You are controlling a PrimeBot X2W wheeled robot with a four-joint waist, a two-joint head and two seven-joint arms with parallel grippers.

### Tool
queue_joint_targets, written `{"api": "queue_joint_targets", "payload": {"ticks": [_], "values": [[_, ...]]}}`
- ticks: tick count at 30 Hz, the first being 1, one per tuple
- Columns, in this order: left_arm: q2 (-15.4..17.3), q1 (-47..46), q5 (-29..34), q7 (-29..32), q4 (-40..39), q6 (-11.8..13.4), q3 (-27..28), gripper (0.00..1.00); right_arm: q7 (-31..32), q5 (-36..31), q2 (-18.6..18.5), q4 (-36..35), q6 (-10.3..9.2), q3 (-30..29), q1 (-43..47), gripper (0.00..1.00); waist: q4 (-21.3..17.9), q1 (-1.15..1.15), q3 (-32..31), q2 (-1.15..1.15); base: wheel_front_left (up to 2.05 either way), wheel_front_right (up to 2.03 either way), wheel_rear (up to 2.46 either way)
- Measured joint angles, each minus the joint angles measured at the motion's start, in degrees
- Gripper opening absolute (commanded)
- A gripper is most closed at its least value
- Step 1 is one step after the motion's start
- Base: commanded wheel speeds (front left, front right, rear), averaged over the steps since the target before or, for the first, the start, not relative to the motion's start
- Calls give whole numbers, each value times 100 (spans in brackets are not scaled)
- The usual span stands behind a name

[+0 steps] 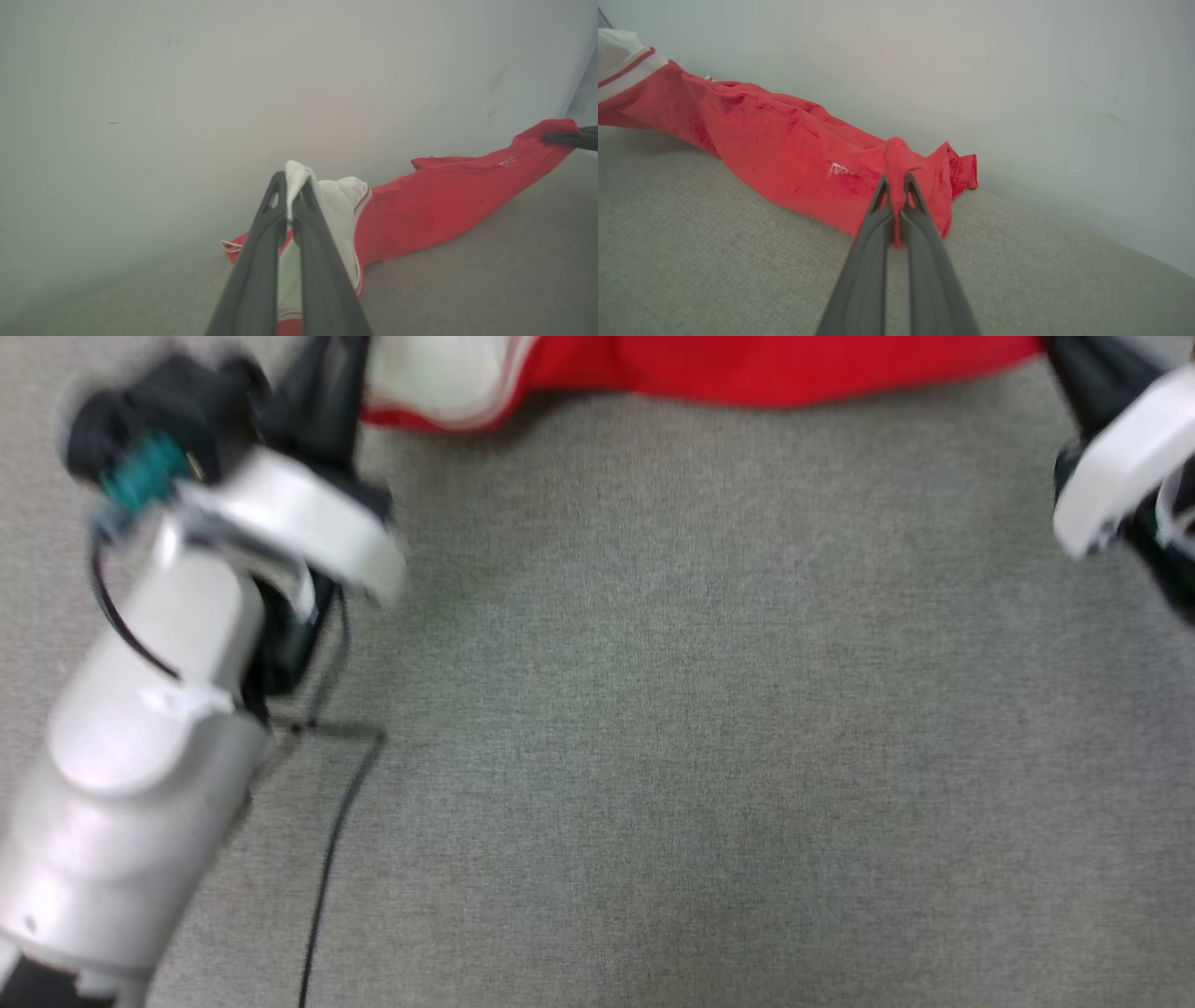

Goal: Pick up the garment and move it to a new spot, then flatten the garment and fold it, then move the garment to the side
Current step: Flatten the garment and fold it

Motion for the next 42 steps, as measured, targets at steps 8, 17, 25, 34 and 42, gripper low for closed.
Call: {"api": "queue_joint_targets", "payload": {"ticks": [8,17,25,34,42], "values": [[114,1584,-325,10,-553,369,-23,0,-1,240,-383,-466,0,296,1113,0,12,-1,-603,0,0,0,0],[353,3218,-635,26,-1110,683,-92,0,-56,545,-581,-794,0,254,2304,0,14,-2,-1350,0,0,0,0],[402,4474,-951,43,-1395,973,-171,0,-97,634,-728,-1121,0,165,3491,0,39,-2,-1958,0,0,0,0],[413,5628,-1308,42,-1589,1070,-272,0,-143,469,-853,-1405,1,-172,4645,0,25,-1,-2454,0,0,0,0],[647,6289,-1575,333,-1835,1048,-436,0,10,434,-959,-1794,1,-701,5703,0,57,-1,-2771,1,0,0,0]]}}
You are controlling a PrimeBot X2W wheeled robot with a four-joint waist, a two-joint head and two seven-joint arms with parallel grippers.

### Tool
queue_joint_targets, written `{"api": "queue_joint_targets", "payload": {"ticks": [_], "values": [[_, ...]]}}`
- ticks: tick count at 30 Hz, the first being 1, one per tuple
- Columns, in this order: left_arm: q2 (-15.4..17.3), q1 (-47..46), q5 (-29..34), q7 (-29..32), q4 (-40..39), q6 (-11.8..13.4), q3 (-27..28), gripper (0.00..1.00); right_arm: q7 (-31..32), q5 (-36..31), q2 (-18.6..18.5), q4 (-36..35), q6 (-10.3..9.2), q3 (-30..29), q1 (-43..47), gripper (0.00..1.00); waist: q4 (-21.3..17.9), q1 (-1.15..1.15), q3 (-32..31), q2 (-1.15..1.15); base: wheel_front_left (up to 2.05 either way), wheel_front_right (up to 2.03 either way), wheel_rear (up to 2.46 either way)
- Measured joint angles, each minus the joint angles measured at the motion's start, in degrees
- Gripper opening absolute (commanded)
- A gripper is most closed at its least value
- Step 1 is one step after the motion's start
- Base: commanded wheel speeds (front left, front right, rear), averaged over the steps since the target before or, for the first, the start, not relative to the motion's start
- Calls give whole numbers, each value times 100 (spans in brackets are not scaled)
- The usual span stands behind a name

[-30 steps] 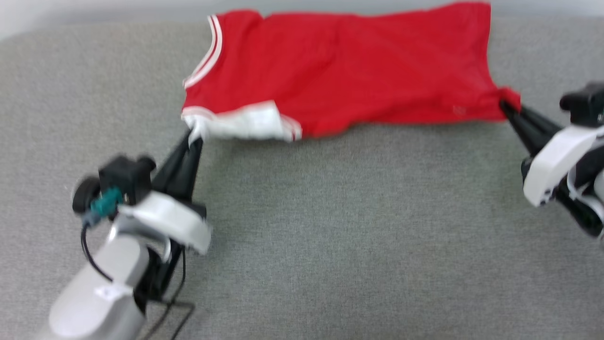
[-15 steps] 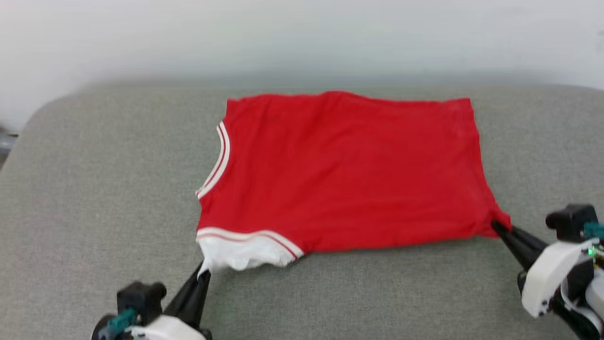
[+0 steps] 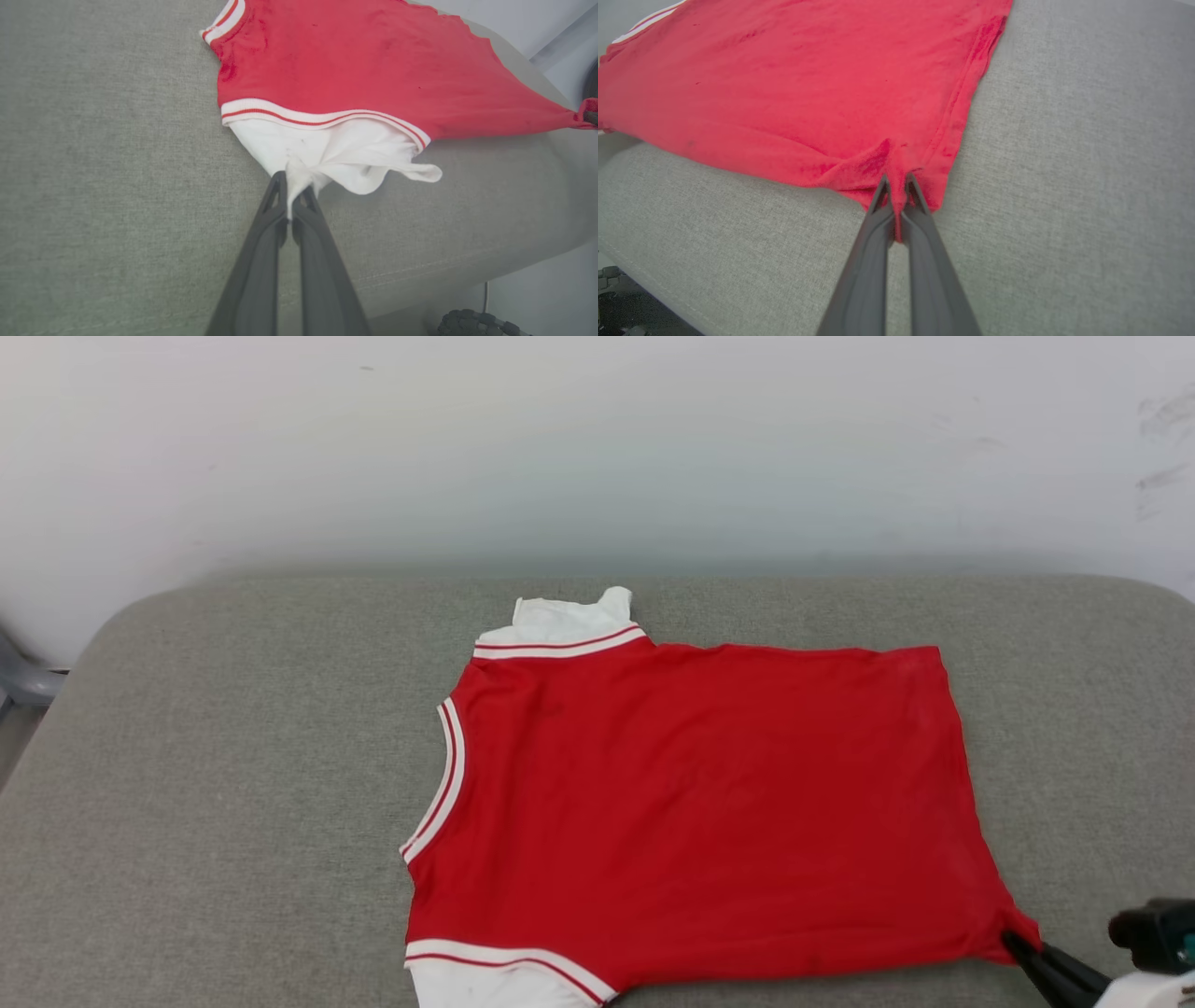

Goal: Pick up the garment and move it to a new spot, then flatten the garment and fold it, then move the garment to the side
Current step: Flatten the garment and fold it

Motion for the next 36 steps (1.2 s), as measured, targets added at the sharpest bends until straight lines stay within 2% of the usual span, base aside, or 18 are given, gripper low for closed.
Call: {"api": "queue_joint_targets", "payload": {"ticks": [6,13,27,36], "values": [[153,257,-135,294,-216,-54,-165,0,249,-76,-56,-415,0,-501,730,0,35,0,-64,0,0,0,0],[215,176,-70,261,-264,-81,-133,0,594,-358,41,-803,-1,-1047,1087,0,40,1,-43,0,0,0,0],[180,-1217,479,444,247,-501,-267,0,1083,-625,430,-1147,-1,-1630,1010,0,-93,1,72,0,0,0,0],[80,-2377,615,527,661,-743,-93,0,1140,-603,561,-1127,-1,-1731,464,0,-230,2,548,0,0,0,0]]}}
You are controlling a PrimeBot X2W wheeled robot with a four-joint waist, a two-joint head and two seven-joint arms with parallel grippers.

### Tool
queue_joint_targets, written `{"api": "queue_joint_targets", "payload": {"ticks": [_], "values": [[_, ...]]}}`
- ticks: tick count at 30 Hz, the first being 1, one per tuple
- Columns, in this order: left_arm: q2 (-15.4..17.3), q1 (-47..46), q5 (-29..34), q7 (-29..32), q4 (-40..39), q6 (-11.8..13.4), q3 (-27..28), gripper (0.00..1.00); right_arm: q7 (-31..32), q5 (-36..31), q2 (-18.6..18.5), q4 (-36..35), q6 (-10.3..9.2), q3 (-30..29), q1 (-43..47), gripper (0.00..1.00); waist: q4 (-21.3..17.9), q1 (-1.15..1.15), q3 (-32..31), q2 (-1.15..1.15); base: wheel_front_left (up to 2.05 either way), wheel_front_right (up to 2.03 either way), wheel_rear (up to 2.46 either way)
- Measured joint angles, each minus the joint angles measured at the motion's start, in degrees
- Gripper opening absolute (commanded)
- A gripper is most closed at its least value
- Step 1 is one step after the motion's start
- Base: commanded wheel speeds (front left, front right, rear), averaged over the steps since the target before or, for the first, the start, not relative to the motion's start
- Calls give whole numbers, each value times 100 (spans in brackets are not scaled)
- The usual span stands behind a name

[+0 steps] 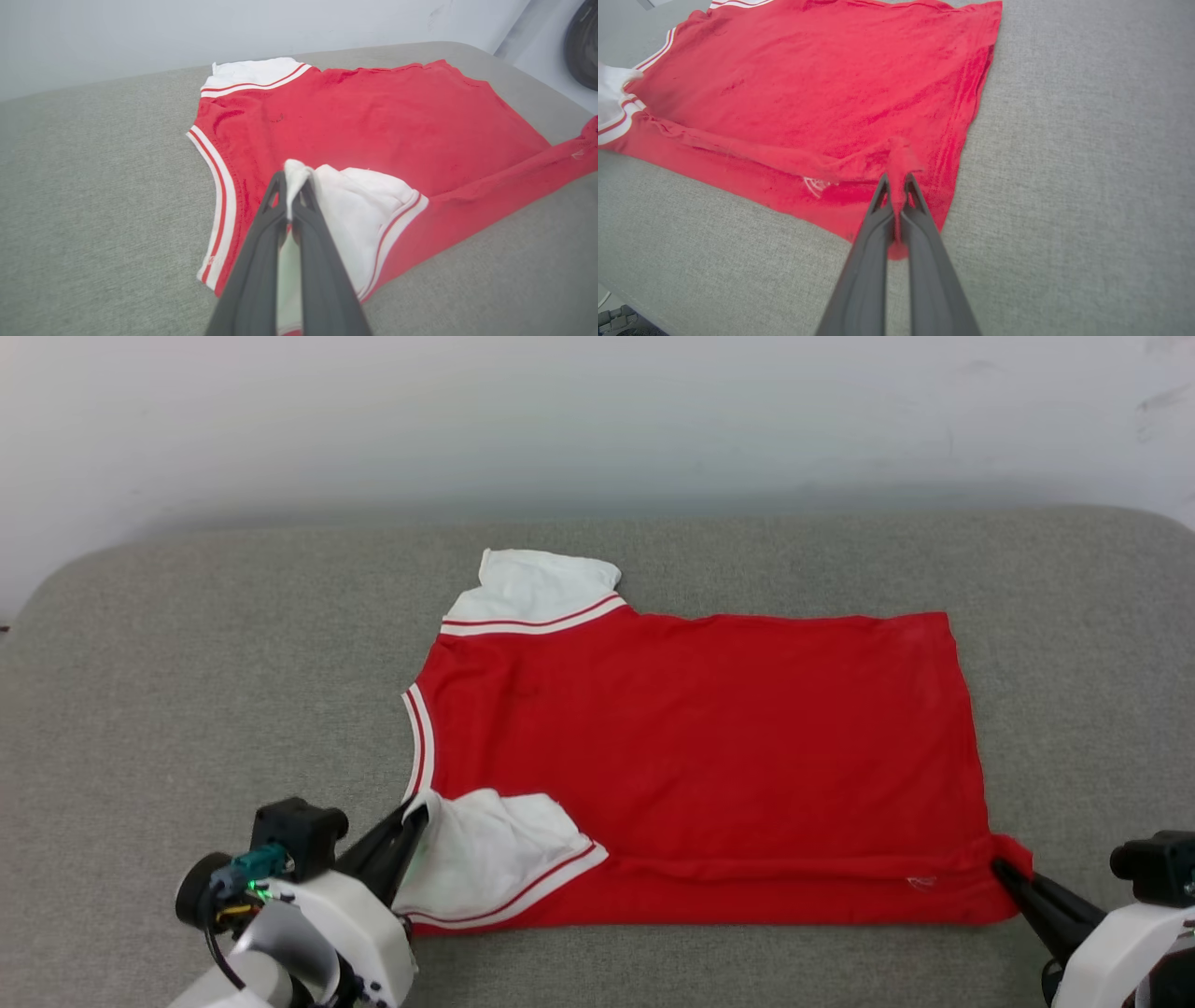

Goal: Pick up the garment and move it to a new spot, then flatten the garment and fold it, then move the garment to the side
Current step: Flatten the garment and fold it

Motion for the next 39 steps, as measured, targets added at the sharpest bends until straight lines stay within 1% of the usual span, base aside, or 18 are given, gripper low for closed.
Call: {"api": "queue_joint_targets", "payload": {"ticks": [4,13,18,24,30,33,36,37,38,39], "values": [[-29,-492,48,19,272,-154,54,0,1,47,15,37,0,41,-264,0,-74,1,260,0,0,0,0],[-51,-1294,136,93,1001,-489,66,0,158,140,-9,219,0,361,-1155,0,-238,1,724,0,0,0,0],[-178,-1605,177,113,1526,-658,-16,0,246,180,-4,487,0,626,-1636,0,-270,1,942,0,0,0,0],[-331,-1841,185,68,2132,-775,-110,0,322,283,53,925,0,918,-2087,0,-242,1,1128,0,0,0,0],[-477,-1913,190,-30,2626,-886,-261,0,416,372,98,1397,0,1256,-2358,0,-224,1,1238,0,0,0,0],[-584,-1981,190,-92,2810,-926,-327,0,277,390,103,1513,0,1385,-2447,0,-202,0,1264,0,0,0,0],[-619,-2052,181,-172,3010,-976,-385,0,169,457,144,1574,-1,1475,-2485,0,-199,0,1251,0,0,0,0],[-631,-2083,181,-190,3064,-978,-400,0,158,457,143,1594,-1,1514,-2503,22,-199,0,1234,0,0,0,0],[-648,-2103,177,-211,3112,-982,-413,12,130,457,137,1607,-1,1552,-2522,45,-199,0,1212,0,0,0,0],[-665,-2121,174,-246,3148,-984,-420,47,66,457,133,1615,-1,1567,-2529,85,-195,0,1185,0,0,0,0]]}}
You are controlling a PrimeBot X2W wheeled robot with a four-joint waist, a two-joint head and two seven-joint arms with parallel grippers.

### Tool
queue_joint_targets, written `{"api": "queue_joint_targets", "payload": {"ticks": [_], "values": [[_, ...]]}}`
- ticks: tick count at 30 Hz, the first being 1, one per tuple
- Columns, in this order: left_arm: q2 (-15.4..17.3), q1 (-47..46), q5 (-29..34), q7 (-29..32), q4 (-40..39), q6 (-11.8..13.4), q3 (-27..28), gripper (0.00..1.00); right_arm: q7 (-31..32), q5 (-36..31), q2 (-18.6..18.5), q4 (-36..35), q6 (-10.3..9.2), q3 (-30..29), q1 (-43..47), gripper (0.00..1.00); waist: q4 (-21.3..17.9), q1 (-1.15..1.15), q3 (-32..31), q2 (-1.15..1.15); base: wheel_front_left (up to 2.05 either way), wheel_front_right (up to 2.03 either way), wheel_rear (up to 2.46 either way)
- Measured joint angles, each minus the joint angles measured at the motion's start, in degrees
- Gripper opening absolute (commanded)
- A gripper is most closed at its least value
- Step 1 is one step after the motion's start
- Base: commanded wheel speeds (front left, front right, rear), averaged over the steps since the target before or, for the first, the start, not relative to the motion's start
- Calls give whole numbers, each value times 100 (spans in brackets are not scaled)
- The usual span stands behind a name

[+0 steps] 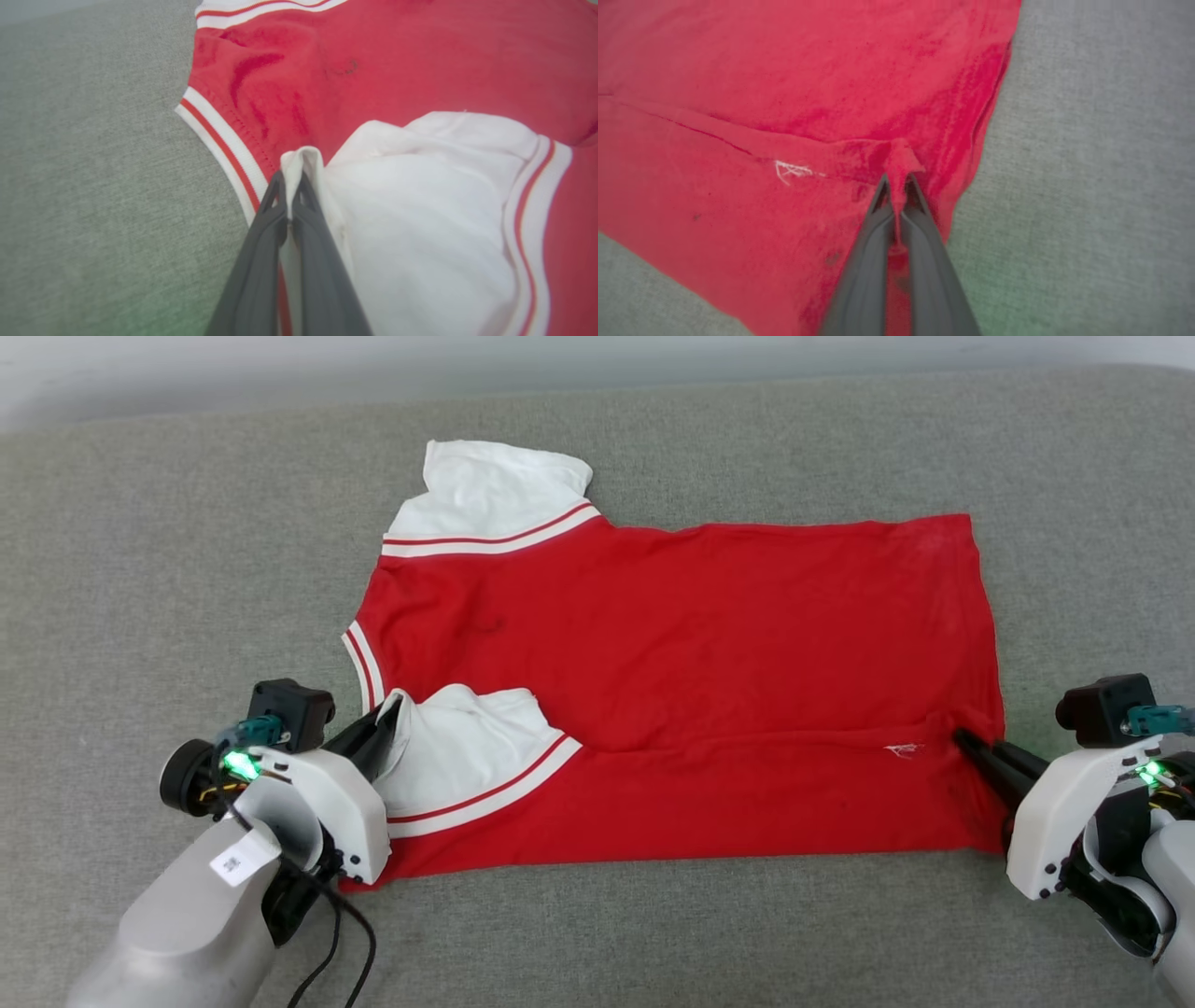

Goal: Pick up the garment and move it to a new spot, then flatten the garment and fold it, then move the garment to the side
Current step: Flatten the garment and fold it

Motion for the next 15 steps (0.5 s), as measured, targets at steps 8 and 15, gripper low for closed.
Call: {"api": "queue_joint_targets", "payload": {"ticks": [8,15], "values": [[94,-167,-44,-71,-38,-35,-8,100,-387,101,-82,-124,0,-42,97,100,99,0,-334,0,0,0,0],[390,-322,-320,656,-483,-49,-24,100,-460,91,-153,-268,0,-133,394,100,219,-1,-671,0,0,0,0]]}}
